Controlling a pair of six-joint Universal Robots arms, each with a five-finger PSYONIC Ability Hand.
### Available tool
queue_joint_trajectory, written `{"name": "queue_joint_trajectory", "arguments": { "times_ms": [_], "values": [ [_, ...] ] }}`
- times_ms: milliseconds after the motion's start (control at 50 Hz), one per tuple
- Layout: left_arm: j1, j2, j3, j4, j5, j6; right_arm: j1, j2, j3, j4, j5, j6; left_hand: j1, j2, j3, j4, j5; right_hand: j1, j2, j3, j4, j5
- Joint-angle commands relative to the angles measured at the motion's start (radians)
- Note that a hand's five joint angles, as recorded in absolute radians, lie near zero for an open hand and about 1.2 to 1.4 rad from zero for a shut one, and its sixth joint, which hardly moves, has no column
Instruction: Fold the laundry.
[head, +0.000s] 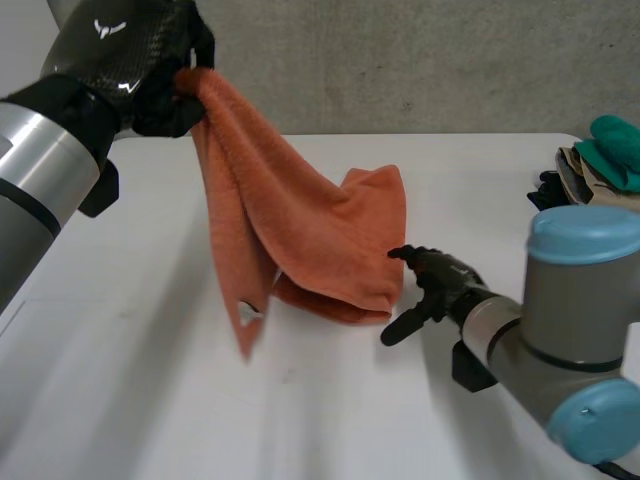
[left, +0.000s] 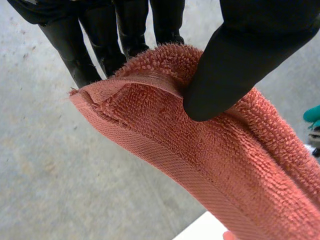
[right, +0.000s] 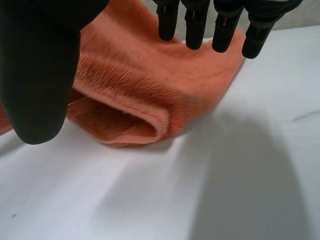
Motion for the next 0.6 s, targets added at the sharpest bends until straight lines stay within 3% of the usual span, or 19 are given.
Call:
{"name": "queue_joint_trajectory", "arguments": {
  "times_ms": [20, 100, 140, 160, 220, 320, 400, 460, 500, 600],
  "values": [
    [-0.061, 0.009, 0.085, -0.044, -0.016, 0.009, 0.093, 0.164, -0.133, -0.045, 0.093, 0.007, 0.251, 0.2, 0.205, 0.193, 0.24, -0.06, -0.036, -0.032, -0.037, -0.044],
    [-0.087, 0.019, 0.125, -0.069, -0.045, 0.009, 0.141, 0.256, -0.259, -0.022, 0.206, 0.006, 0.251, 0.2, 0.205, 0.193, 0.24, -0.06, -0.036, -0.032, -0.037, -0.044],
    [-0.093, 0.025, 0.134, -0.077, -0.056, 0.005, 0.149, 0.279, -0.291, -0.022, 0.236, 0.007, 0.251, 0.2, 0.205, 0.193, 0.24, 0.098, 0.121, 0.125, 0.121, 0.114],
    [-0.098, 0.029, 0.137, -0.078, -0.061, 0.007, 0.152, 0.29, -0.306, -0.025, 0.248, 0.007, 0.251, 0.2, 0.205, 0.193, 0.24, 0.23, 0.253, 0.257, 0.253, 0.245],
    [-0.101, 0.049, 0.139, -0.08, -0.078, 0.01, 0.15, 0.308, -0.343, -0.051, 0.287, 0.009, 0.251, 0.2, 0.205, 0.193, 0.24, 1.159, 1.182, 1.186, 1.182, 1.175],
    [-0.063, 0.072, 0.122, -0.087, -0.096, 0.021, 0.109, 0.222, -0.325, -0.092, 0.293, -0.049, 0.251, 0.2, 0.205, 0.193, 0.24, 1.162, 1.185, 1.189, 1.185, 1.178],
    [0.037, 0.075, 0.083, -0.1, -0.099, 0.044, 0.011, 0.031, -0.284, -0.129, 0.25, -0.251, 0.251, 0.2, 0.205, 0.193, 0.24, 1.162, 1.185, 1.189, 1.185, 1.178],
    [0.129, 0.074, 0.037, -0.116, -0.082, 0.059, -0.064, -0.094, -0.29, -0.152, 0.138, -0.518, 0.251, 0.2, 0.205, 0.193, 0.24, 1.162, 1.185, 1.189, 1.185, 1.178],
    [0.19, 0.071, -0.004, -0.129, -0.053, 0.064, -0.087, -0.141, -0.311, -0.14, 0.028, -0.691, 0.251, 0.2, 0.205, 0.193, 0.24, 1.162, 1.185, 1.189, 1.185, 1.178],
    [0.266, 0.046, -0.104, -0.14, 0.027, 0.061, -0.092, -0.137, -0.4, -0.07, -0.091, -0.839, 0.251, 0.2, 0.205, 0.193, 0.24, 1.162, 1.185, 1.189, 1.185, 1.178]
  ]
}}
